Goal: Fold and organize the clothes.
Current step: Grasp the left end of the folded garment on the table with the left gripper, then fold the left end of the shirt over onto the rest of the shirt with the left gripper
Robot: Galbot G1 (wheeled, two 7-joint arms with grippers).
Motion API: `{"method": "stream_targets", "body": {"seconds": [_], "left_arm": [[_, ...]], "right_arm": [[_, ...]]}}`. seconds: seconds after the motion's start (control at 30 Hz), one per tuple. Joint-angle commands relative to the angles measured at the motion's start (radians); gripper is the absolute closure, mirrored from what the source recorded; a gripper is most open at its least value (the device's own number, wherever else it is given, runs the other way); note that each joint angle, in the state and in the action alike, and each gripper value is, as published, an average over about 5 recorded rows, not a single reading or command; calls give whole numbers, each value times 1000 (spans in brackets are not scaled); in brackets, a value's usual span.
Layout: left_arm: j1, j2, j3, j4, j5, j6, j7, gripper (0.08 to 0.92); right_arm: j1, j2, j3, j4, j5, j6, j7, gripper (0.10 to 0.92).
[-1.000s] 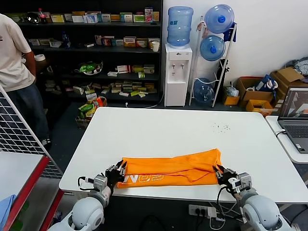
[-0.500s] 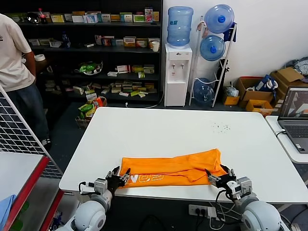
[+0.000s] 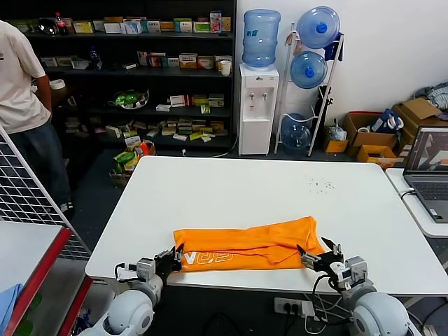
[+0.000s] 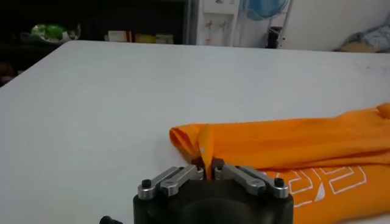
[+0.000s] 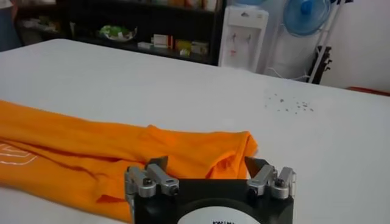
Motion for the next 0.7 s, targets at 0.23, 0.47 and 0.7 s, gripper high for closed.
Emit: {"method": "stream_targets", "body": {"seconds": [0.23, 0.47, 0.7], "left_arm": [[-16, 291, -214, 136, 32, 30, 47, 889], [-21, 374, -258, 106, 55, 8, 74, 889], [-20, 250, -139, -201, -100, 89, -22, 889]], "right_arm": [[17, 37, 5, 6, 2, 69, 21, 203], [24, 64, -3, -9, -1, 78, 28, 203], [27, 95, -6, -22, -33, 88, 39, 203]]}}
